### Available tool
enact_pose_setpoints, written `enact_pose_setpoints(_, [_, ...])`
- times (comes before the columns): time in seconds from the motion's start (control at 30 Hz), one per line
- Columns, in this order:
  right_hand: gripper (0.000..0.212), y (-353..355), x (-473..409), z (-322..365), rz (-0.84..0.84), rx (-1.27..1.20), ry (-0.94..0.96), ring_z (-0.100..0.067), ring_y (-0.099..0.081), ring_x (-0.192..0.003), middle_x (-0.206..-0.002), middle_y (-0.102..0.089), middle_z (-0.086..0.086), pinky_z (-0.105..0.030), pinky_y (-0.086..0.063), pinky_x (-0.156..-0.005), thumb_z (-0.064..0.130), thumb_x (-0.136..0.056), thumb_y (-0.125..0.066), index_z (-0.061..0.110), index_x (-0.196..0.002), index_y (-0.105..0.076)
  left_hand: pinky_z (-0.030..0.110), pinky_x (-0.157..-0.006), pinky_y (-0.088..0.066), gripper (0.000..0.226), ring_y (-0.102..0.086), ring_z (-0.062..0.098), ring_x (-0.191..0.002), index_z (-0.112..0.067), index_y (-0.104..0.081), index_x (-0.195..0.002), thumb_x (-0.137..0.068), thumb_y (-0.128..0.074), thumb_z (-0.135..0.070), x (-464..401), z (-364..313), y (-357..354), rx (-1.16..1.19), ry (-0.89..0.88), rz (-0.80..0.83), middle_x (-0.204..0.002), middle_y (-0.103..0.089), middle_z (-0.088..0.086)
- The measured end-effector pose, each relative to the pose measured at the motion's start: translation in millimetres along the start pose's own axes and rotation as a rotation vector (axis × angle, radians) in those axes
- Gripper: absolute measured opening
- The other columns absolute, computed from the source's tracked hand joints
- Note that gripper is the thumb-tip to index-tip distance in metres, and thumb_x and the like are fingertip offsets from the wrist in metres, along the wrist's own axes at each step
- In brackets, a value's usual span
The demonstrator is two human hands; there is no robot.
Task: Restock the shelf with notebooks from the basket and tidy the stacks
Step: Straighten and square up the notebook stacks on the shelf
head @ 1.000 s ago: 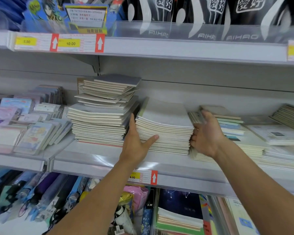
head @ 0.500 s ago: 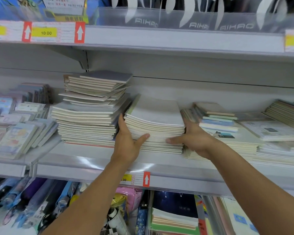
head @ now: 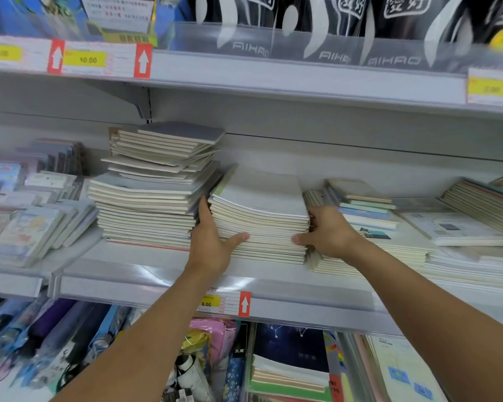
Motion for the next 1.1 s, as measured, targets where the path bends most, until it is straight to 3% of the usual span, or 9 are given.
enact_pose_setpoints(0.13, [0.055,-11,-1,3,0.109,-0.629,-0.137,-0.029,-0.071,-0.105,-0.112,-0.074,-0.011,-0.044,-0.054,-0.098,0.025,-0.077,-0.084,0.002,-0.123,-0.064,0.038,-0.113,-0.033,0.117,-0.039,0.024,-0.136,-0.028,-0.001,-0.155,-0.073,-0.084,-0.029,4,-8,3,0.032,-0.035,0.027,-0.150,-0.041,0.003])
enact_pose_setpoints(0.23, [0.067,-14,-4,12,0.084,-1.074,-0.220,-0.029,-0.068,-0.112,-0.120,-0.072,-0.009,-0.043,-0.053,-0.092,0.070,-0.090,-0.048,0.019,-0.130,-0.064,0.023,-0.112,-0.018,0.117,-0.017,0.006,-0.142,-0.030,0.012,-0.153,-0.079,-0.079,-0.033,10,-17,3,0.108,-0.102,0.052,-0.159,-0.018,-0.005])
enact_pose_setpoints(0.3, [0.077,-17,-9,14,-0.012,-1.214,-0.313,-0.030,-0.069,-0.109,-0.116,-0.073,-0.008,-0.040,-0.055,-0.084,0.080,-0.087,-0.036,0.023,-0.129,-0.064,0.021,-0.113,-0.011,0.113,-0.004,-0.008,-0.138,-0.035,0.017,-0.151,-0.083,-0.073,-0.041,12,-20,2,0.105,-0.179,0.040,-0.161,-0.002,-0.012])
enact_pose_setpoints(0.43, [0.074,-25,-15,15,-0.123,-1.247,-0.389,-0.026,-0.070,-0.095,-0.099,-0.078,-0.004,-0.035,-0.053,-0.073,0.084,-0.084,-0.034,0.027,-0.114,-0.070,0.009,-0.110,-0.007,0.103,0.005,-0.016,-0.138,-0.035,0.015,-0.151,-0.087,-0.065,-0.047,14,-16,0,0.029,-0.255,0.048,-0.155,0.005,-0.024])
enact_pose_setpoints(0.6, [0.058,-29,-12,13,-0.137,-1.208,-0.344,-0.021,-0.074,-0.081,-0.097,-0.078,-0.001,-0.033,-0.054,-0.071,0.079,-0.086,-0.042,0.033,-0.099,-0.073,-0.012,-0.094,-0.007,0.089,-0.008,-0.014,-0.134,-0.032,0.005,-0.153,-0.092,-0.059,-0.040,14,-17,4,0.049,-0.197,0.047,-0.157,-0.012,-0.014])
enact_pose_setpoints(0.7, [0.065,-34,-9,11,-0.156,-1.202,-0.353,-0.026,-0.071,-0.100,-0.107,-0.077,-0.001,-0.043,-0.054,-0.093,0.085,-0.080,-0.042,0.036,-0.110,-0.071,0.006,-0.107,-0.011,0.087,-0.009,-0.003,-0.141,-0.037,0.013,-0.152,-0.095,-0.053,-0.040,14,-18,5,0.185,-0.118,0.044,-0.160,-0.007,-0.013])
enact_pose_setpoints(0.9, [0.135,-39,-11,3,-0.213,-1.084,-0.489,-0.031,-0.056,-0.125,-0.139,-0.058,-0.002,-0.057,-0.040,-0.110,0.109,-0.020,-0.037,0.042,-0.137,-0.050,0.023,-0.104,-0.016,0.081,-0.020,0.011,-0.142,-0.033,0.011,-0.152,-0.096,-0.043,-0.054,7,-15,-1,0.192,0.070,0.141,-0.150,-0.024,-0.014])
enact_pose_setpoints(0.97, [0.131,-37,-12,5,-0.172,-1.093,-0.514,-0.035,-0.058,-0.123,-0.135,-0.061,-0.005,-0.062,-0.039,-0.108,0.110,-0.023,-0.036,0.041,-0.132,-0.056,0.021,-0.105,-0.018,0.093,-0.025,0.004,-0.135,-0.034,0.014,-0.151,-0.091,-0.053,-0.056,7,-14,-5,0.178,0.071,0.175,-0.137,-0.026,-0.022])
enact_pose_setpoints(1.1, [0.115,-31,-11,10,-0.145,-1.104,-0.562,-0.041,-0.067,-0.106,-0.115,-0.072,-0.011,-0.068,-0.045,-0.098,0.106,-0.029,-0.045,0.034,-0.115,-0.068,0.024,-0.105,-0.020,0.105,-0.025,0.017,-0.144,-0.033,0.019,-0.150,-0.086,-0.061,-0.056,3,-4,-3,0.114,0.108,0.223,-0.155,-0.025,-0.009])
Point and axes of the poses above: each hand's wrist, its own x-axis away from the middle knuckle, its own y-axis out of the back of the hand, z = x × y, the point moved 3 cm from there along -x, towards the middle knuckle
